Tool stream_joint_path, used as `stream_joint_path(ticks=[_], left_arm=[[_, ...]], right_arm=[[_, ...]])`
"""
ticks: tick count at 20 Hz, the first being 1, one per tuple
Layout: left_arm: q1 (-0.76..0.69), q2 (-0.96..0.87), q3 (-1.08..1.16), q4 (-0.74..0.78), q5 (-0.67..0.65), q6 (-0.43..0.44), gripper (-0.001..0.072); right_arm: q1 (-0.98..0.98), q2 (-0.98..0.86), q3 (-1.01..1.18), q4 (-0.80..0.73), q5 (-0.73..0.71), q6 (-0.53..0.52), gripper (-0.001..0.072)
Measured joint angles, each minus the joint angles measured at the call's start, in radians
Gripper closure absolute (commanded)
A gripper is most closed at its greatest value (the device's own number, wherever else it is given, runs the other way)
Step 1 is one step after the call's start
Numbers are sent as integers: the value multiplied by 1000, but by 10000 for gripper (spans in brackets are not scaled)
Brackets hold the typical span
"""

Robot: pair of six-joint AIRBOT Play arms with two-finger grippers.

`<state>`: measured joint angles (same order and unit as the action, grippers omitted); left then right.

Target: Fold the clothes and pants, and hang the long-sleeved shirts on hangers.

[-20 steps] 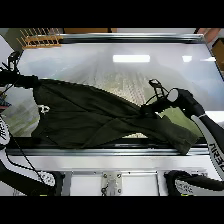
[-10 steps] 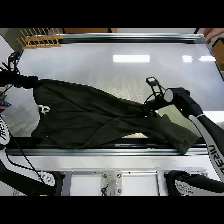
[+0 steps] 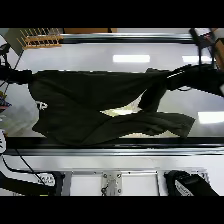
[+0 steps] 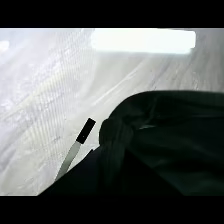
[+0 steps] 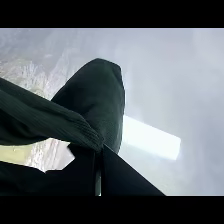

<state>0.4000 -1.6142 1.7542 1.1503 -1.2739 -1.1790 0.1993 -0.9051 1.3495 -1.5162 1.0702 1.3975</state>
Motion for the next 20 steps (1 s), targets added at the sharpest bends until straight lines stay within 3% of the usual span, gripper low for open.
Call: stream_joint_path(ticks=[6, 12, 14, 15, 20], left_arm=[[-13, 111, 0, -1, -14, -30, 688], [-16, 98, 0, 2, -36, -60, 687], [-15, 76, 0, 2, -50, -64, 687], [-15, 63, 0, 1, -56, -68, 687], [-15, 6, 0, -1, -94, -76, 687]], right_arm=[[0, 145, 13, -30, 29, 108, 697], [-7, -37, 14, -58, -111, 190, 675], [-26, -165, 14, -60, -193, 201, 146], [-39, -233, 14, -58, -227, 205, 91], [-63, -446, 15, 6, -238, 217, 92]])
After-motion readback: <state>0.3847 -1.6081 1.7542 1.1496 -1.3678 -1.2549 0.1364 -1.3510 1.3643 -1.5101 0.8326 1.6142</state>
